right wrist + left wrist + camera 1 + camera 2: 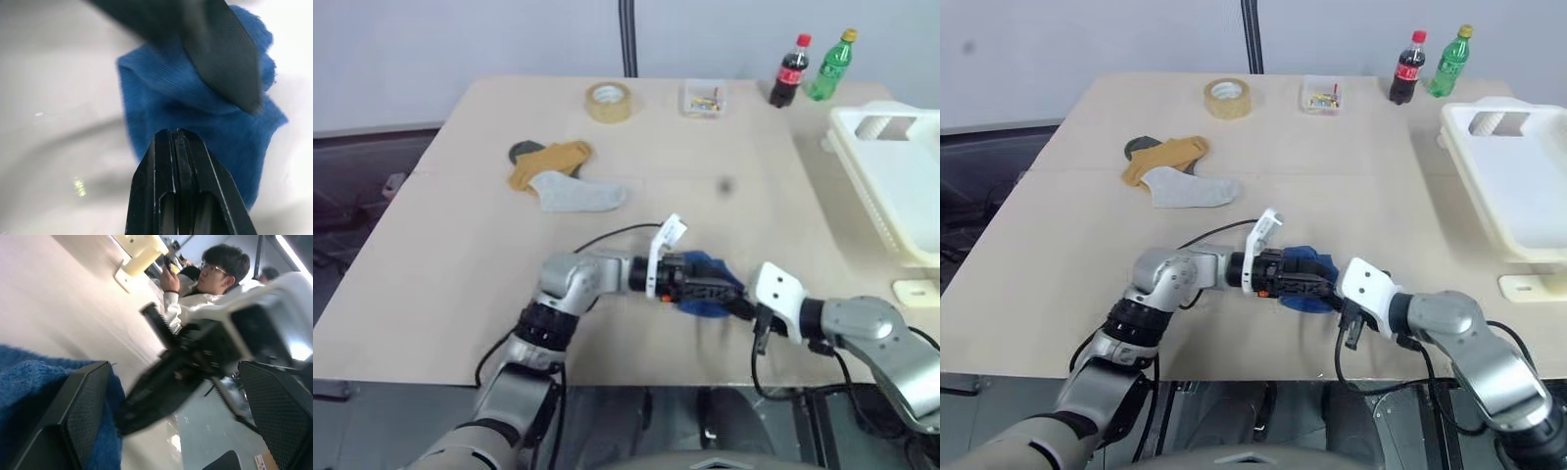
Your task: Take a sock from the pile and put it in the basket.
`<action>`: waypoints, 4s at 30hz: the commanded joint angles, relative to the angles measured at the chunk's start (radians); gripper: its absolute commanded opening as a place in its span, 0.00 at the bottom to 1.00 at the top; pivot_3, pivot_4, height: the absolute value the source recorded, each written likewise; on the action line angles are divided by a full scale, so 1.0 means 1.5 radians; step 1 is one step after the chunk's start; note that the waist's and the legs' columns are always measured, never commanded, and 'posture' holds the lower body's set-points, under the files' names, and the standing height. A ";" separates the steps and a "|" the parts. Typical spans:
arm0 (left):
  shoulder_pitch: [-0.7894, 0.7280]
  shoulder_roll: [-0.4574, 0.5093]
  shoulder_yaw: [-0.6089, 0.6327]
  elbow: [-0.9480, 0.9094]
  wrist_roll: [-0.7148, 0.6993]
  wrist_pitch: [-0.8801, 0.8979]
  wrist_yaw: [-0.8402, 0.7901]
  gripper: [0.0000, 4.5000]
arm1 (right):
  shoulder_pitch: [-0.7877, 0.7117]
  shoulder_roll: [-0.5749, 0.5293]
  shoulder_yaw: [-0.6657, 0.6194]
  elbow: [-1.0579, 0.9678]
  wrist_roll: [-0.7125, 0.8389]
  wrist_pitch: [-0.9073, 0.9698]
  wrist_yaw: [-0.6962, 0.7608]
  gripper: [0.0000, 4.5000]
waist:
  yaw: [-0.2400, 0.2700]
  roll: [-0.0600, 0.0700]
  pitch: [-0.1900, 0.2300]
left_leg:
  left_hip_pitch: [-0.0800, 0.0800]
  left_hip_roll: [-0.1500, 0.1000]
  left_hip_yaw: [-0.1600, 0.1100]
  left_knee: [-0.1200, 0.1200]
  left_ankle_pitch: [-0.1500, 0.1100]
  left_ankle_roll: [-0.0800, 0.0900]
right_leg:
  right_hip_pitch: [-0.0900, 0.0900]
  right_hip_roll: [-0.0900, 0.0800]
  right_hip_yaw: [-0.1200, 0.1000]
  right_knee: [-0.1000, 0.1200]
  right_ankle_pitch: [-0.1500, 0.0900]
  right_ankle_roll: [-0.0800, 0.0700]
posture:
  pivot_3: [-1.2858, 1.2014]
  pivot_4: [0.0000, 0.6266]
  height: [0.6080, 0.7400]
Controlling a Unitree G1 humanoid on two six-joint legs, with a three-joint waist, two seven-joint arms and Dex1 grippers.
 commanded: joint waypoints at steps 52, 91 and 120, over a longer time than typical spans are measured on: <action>0.147 0.165 0.052 -0.162 0.161 -0.253 0.026 1.00 | -0.146 0.136 -0.024 0.088 0.083 0.050 -0.203 0.99 | -0.008 0.002 0.001 | 0.000 0.000 0.005 -0.003 -0.001 0.002 | -0.003 0.001 0.002 0.000 0.000 0.000 | 0.52 0.24 1.00; 0.072 0.175 0.016 -0.055 0.249 -0.364 -0.105 1.00 | -0.074 0.070 -0.002 0.081 -0.018 0.015 -0.173 0.99 | -0.015 0.002 0.001 | 0.000 0.000 0.004 0.000 -0.001 0.002 | -0.002 0.001 0.001 0.001 0.000 0.000 | 0.52 0.24 1.00; 0.071 0.153 0.021 -0.118 0.217 -0.344 -0.113 1.00 | -0.193 0.190 0.049 0.168 -0.076 -0.014 -0.233 0.99 | -0.018 0.002 0.001 | 0.000 0.000 0.004 0.001 -0.001 0.002 | -0.002 0.002 0.001 0.002 0.000 0.000 | 0.52 0.24 1.00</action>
